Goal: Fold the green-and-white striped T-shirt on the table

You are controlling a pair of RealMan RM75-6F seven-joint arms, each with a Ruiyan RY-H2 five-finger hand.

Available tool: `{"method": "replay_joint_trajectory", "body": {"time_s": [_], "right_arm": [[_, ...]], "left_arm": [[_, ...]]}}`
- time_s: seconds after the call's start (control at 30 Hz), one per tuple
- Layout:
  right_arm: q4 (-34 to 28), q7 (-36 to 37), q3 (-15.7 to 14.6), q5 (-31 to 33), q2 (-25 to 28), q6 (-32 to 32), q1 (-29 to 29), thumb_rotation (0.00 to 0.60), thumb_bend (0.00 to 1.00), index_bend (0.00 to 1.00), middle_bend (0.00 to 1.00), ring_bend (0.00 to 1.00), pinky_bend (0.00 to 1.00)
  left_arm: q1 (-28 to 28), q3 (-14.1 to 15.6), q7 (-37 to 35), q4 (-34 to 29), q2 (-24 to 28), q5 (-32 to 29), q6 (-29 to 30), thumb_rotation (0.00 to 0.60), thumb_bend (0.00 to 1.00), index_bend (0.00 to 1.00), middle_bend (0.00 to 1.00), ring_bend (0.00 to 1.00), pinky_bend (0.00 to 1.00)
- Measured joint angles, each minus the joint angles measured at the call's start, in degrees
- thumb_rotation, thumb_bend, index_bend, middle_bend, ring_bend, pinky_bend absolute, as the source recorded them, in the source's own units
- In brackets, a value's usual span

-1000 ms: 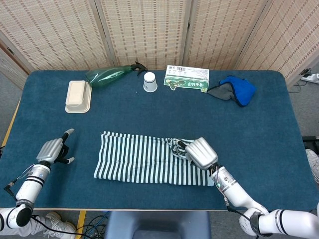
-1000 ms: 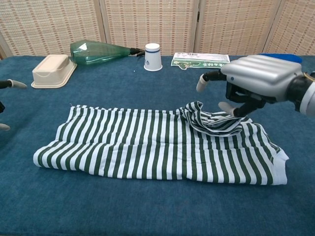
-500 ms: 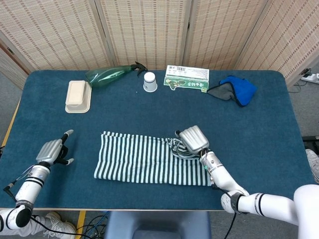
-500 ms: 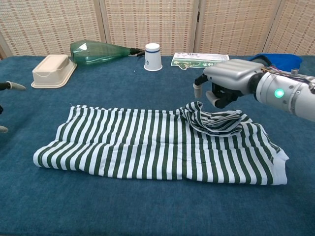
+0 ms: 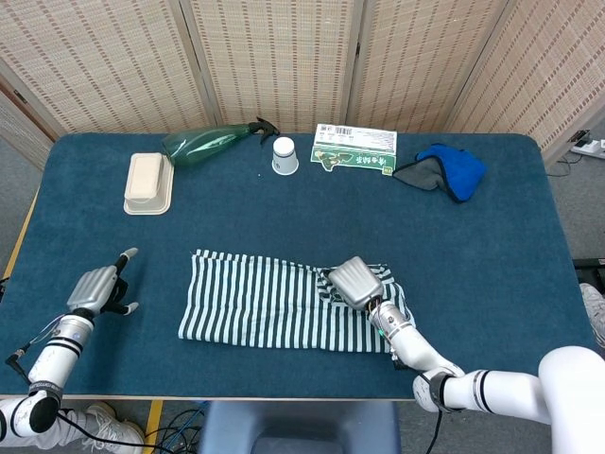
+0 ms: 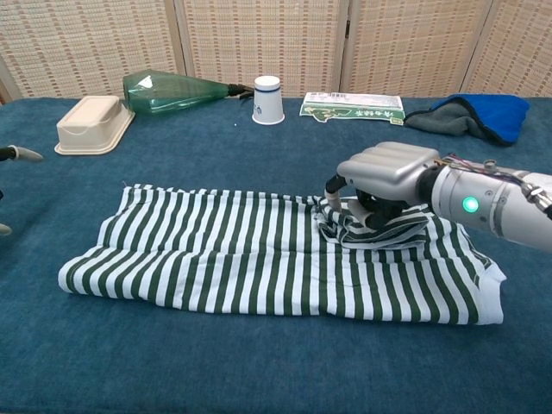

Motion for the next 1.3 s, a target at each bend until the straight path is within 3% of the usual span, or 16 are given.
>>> {"method": "replay_joint_trajectory", "body": {"time_s": [0.4,0.7,0.8,1.03,1.3], "right_arm": [[0.21,3.33,-1.33,-3.11,-0.05,1.62,-1.51,0.600,0.70,0.38,0.97,1.00,1.00],[-5.46,8.39,-0.81,-8.59,5.82,7.40,-4.73,0.600,0.64,0.38,0.97,1.00,1.00],[-8.01,9.57,-0.61,-10.27,8.61,9.66,-6.03,0.600,0.57,0.38,0.97,1.00,1.00],[-13.81,11.54,-0.84,-13.65,15.68,14.58,-9.84,0.600,0.40,0.38,0.97,1.00,1.00],[-19.03,13.07,-1.86,-17.04,21.50,20.02,-14.92,0.600,0.36,0.38,0.97,1.00,1.00]], "left_arm": [[-0.06,-0.12,0.00,0.20,-0.28,-0.17,-0.02,0.600,0.25,0.00,0.89,0.84,1.00],[0.14,0.08,-0.16,0.98,-0.60,3.02,1.97,0.600,0.25,0.00,0.89,0.83,1.00],[0.11,0.46,-0.62,2.03,-0.99,6.22,3.21,0.600,0.25,0.02,0.88,0.83,0.98],[-0.81,2.61,-3.45,8.30,-3.00,17.46,6.67,0.600,0.25,0.19,0.87,0.81,0.96],[-3.61,6.12,-9.12,24.59,-9.53,31.05,13.58,0.600,0.25,0.32,0.87,0.81,0.95]]}}
